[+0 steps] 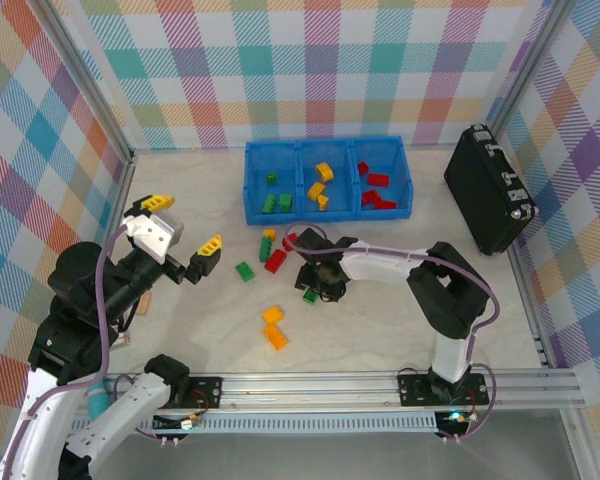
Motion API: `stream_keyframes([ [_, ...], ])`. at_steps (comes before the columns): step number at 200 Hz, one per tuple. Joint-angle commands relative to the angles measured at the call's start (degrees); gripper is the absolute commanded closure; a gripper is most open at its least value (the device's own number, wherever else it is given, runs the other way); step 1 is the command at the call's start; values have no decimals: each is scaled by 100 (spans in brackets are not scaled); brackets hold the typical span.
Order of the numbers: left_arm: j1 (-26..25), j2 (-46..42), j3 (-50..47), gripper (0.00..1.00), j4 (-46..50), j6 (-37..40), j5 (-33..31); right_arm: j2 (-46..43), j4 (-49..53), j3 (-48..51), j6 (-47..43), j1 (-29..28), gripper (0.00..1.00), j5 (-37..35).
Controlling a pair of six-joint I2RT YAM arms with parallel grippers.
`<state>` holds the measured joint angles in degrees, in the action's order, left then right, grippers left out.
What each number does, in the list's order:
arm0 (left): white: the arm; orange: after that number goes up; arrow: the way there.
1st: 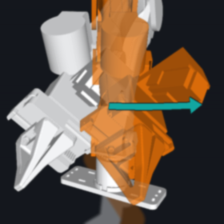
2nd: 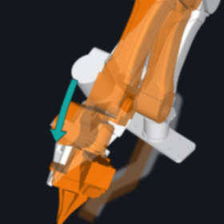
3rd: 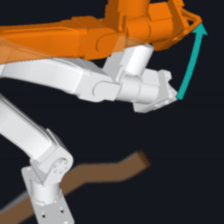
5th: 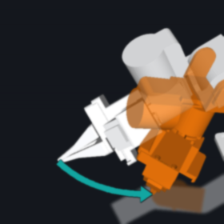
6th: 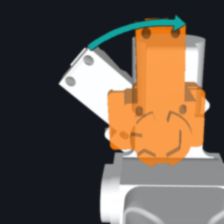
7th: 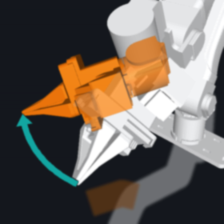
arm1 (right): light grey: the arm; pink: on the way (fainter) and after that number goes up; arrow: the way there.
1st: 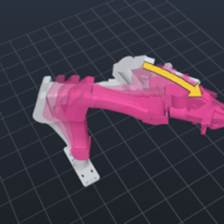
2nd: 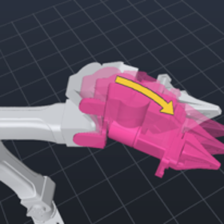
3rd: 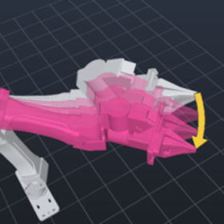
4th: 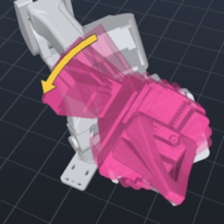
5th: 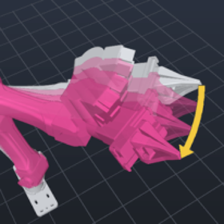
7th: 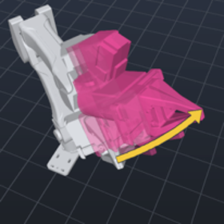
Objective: Sort the legos into containers by color
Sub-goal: Pick up the lego from the center of the table, then place the lego in the container.
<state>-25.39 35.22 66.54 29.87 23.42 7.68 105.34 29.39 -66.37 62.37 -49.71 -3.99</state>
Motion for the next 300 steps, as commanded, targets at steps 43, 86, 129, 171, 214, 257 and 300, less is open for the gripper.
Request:
stream_keyframes([
  [43,-80,-38,-19,0,23,74,-122,294,156,-37,-299,-100,65,47],
  [86,-76,146,78,0,76,149,-197,160,583,-605,-1848,-76,74,-491],
  [129,-85,290,69,0,50,189,-222,271,1120,-2429,-4605,115,74,-1052],
  [171,-78,351,166,0,160,267,-336,1129,344,-3976,-6733,499,73,-1346],
  [214,-82,363,175,0,184,299,-354,2425,-757,-5435,-8041,893,73,-1072],
  [257,-85,449,274,0,261,386,-461,3489,-1271,-6449,-8514,1011,68,-676],
  [300,-89,496,344,0,314,357,-521,4219,-626,-7493,-8505,1082,56,-648],
])
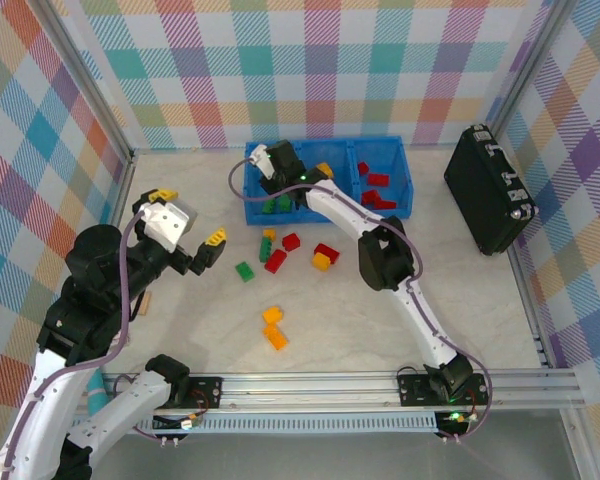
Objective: Sort the legos into containers by color
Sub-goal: Place the lego in the container.
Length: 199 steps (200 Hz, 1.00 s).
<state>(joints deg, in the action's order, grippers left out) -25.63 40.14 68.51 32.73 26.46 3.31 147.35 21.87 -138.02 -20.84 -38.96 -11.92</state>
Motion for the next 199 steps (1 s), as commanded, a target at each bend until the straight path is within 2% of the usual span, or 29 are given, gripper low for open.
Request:
stream_keyframes([
  [1,-61,8,146,0,34,48,-85,11,130,-321,-184,9,56,142],
  [57,-61,169,344,0,189,17,-85,-560,-101,272,-37,2,37,276],
  [102,-49,253,570,0,330,-62,-45,-1737,-110,1068,524,3,36,228],
  [129,-57,242,537,0,354,-79,9,-2226,1233,886,1878,3,35,-184],
  [145,-62,249,509,0,392,-88,47,-2588,1853,1312,2852,4,28,-481],
  [156,-58,224,471,0,351,-80,47,-2908,1976,1916,3442,2,25,-400],
  [174,-62,170,403,0,232,-86,81,-3403,1782,2935,4032,-2,25,175],
  [199,-62,144,361,0,177,-101,143,-3865,1816,3839,4967,-14,26,173],
])
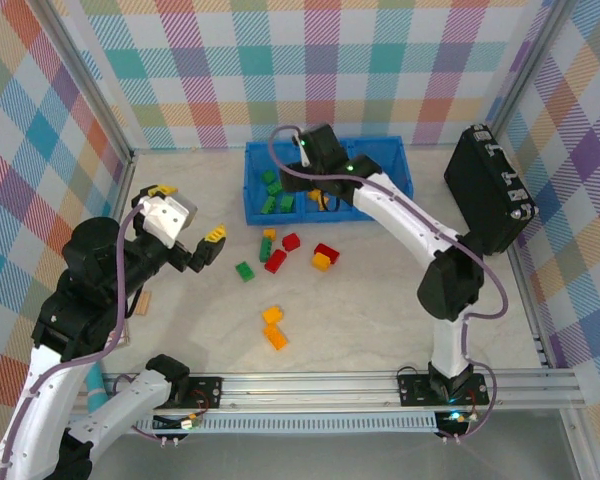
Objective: Sort the legos into containers by color
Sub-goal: Place the lego in the container, then pick up the lego from the center of the table.
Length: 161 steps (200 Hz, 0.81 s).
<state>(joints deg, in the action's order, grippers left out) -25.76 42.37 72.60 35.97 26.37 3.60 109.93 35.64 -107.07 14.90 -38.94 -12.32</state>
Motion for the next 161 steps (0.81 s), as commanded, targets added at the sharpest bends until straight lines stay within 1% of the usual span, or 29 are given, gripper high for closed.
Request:
stream_keyframes([
  [1,-46,-79,-50,0,-145,-90,119,-140,437,773,1428,-13,26,208],
  [30,-50,-163,-160,0,-181,-110,234,-375,686,1324,2378,-6,27,203],
  [50,-50,-240,-270,0,-236,-132,229,-391,760,1623,2972,-26,27,486],
  [87,-52,-277,-291,0,-248,-141,242,-501,321,2455,3785,-102,29,764],
  [131,-49,-335,-327,0,-266,-150,256,-285,590,2618,4207,-179,29,829],
  [161,-50,-341,-325,0,-257,-150,238,-162,470,2658,4329,-177,29,887],
])
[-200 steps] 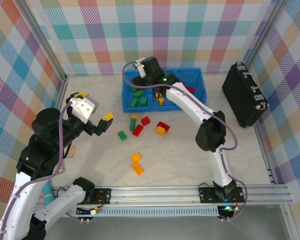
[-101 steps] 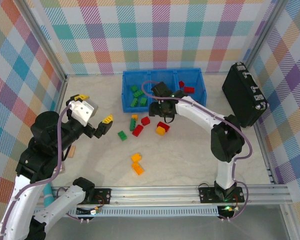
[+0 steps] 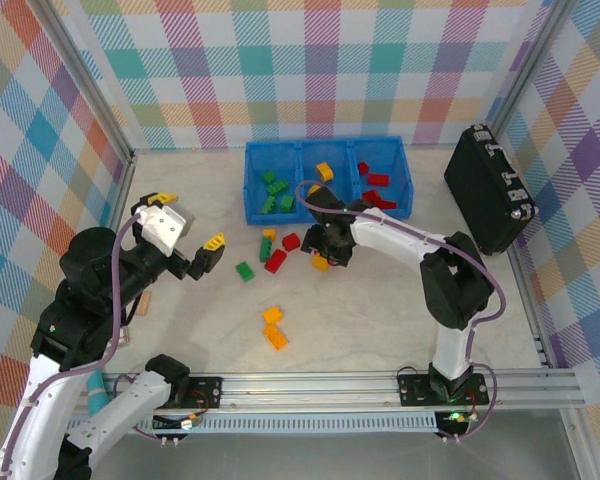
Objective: Sort the legos into containers by color
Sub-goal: Pick up the lego from the center of the table.
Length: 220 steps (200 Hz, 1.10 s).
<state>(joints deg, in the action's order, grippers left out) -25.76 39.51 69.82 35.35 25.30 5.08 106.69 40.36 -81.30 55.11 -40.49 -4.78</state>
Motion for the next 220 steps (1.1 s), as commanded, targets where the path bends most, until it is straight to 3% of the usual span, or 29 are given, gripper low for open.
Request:
stream_keyframes([
  [1,-51,-56,-48,0,-196,-47,89,164,-6,80,307,-21,29,134],
  [98,-46,-137,-69,0,-156,-16,2,837,51,-195,289,-26,28,100],
  [137,-47,-155,-133,0,-204,1,-37,999,31,-225,179,-22,49,65],
  [198,-51,-133,-153,0,-239,19,-46,1192,27,-269,-154,-20,68,135],
  [220,-52,-103,-131,0,-224,26,-42,1081,-47,-244,-512,-20,68,196],
])
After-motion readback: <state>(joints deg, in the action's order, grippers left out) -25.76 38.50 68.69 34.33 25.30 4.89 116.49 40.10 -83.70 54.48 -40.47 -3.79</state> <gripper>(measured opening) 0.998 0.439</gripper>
